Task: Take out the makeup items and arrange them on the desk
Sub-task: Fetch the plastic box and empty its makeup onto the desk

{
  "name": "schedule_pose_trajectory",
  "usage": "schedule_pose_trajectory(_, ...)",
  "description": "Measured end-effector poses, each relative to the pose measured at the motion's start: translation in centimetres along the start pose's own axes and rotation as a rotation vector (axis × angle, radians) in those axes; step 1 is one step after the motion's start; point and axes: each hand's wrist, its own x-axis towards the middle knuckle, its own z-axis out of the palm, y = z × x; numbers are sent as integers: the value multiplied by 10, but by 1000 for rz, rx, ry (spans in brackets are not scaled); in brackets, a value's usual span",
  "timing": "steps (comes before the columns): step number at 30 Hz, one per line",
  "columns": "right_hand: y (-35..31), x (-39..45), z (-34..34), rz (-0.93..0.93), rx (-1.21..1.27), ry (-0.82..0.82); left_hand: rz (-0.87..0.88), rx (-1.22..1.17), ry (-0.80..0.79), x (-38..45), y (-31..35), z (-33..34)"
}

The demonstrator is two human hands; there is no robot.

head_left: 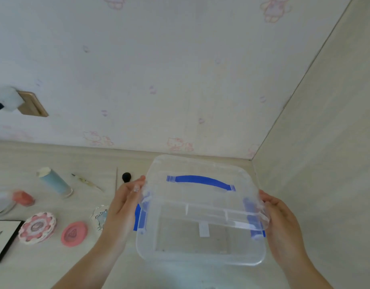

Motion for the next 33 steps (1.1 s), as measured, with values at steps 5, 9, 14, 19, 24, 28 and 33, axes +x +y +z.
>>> schedule_pose_trajectory(5,5,-12,-2,-114,-69,13,65,85,-15,-16,-16,-3)
schedule_pose_trajectory(9,15,-18,-6,-151,-94,4,156,192,-103,-26,-30,-11)
schedule_pose_trajectory(14,29,-28,-14,-140,-83,-39,280,419,-188,-42,-43,-20)
schedule_pose_trajectory(19,34,-30,-13,-161,-170,-115,276,483,-162,-50,-55,-27)
schedule_pose_trajectory(24,33,-25,-14,-178,-318,-94,236,461,-119,-45,-54,-32)
schedule_pose_trajectory(28,32,-22,-11,-164,-329,-9,-55,296,6,-30,-44,-21)
schedule_pose_trajectory(33,42,-9,-16,308,-118,-143,-434,-129,-179,-24,-35,-9)
